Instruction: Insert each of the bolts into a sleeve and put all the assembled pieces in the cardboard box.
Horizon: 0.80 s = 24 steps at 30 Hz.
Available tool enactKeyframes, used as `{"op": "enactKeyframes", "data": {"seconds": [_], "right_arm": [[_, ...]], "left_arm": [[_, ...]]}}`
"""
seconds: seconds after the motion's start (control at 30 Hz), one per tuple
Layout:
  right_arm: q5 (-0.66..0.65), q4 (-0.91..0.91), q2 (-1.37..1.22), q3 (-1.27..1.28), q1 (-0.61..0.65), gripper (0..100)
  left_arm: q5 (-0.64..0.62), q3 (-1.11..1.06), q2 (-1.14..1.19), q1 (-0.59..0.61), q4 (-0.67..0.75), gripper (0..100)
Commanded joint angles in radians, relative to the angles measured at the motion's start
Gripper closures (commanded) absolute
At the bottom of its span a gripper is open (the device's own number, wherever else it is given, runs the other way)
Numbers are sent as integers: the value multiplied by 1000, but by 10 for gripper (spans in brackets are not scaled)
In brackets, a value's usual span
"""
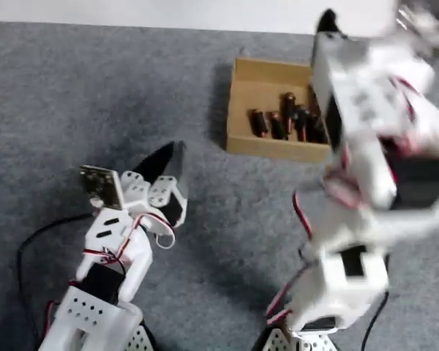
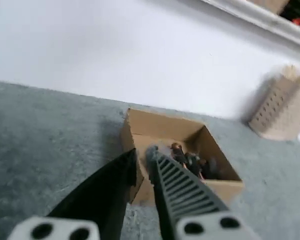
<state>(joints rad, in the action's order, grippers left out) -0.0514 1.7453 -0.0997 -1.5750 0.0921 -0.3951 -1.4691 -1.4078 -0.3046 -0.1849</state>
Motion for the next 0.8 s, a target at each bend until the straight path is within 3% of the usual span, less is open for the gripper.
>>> {"op": "enactKeyframes", "data": {"seconds": [0.0, 0.23, 0.3, 0.37, 0.5, 0.57, 0.67, 0.77], "right_arm": [[9, 21, 259, 254, 10, 660], [6, 15, 835, 799, 42, 660], [-11, 15, 980, 955, 41, 660], [-74, 15, 1116, 1107, 41, 660], [-117, -7, 1376, 1356, 42, 660], [-117, -28, 1488, 1478, 42, 660], [-118, -62, 1641, 1685, 42, 660], [-118, -127, 1794, 1908, 44, 660]], "left_arm": [[87, -7, 31, -62, 26, 933], [287, -12, 64, -27, 20, 934], [331, -5, 22, 8, -52, 934], [347, 27, -65, 44, -239, 934], [347, 140, -355, 61, -841, 934], [347, 199, -460, 67, -1053, 934], [347, 259, -377, 79, -1226, 934], [354, 237, -369, 139, -1241, 934]]}}
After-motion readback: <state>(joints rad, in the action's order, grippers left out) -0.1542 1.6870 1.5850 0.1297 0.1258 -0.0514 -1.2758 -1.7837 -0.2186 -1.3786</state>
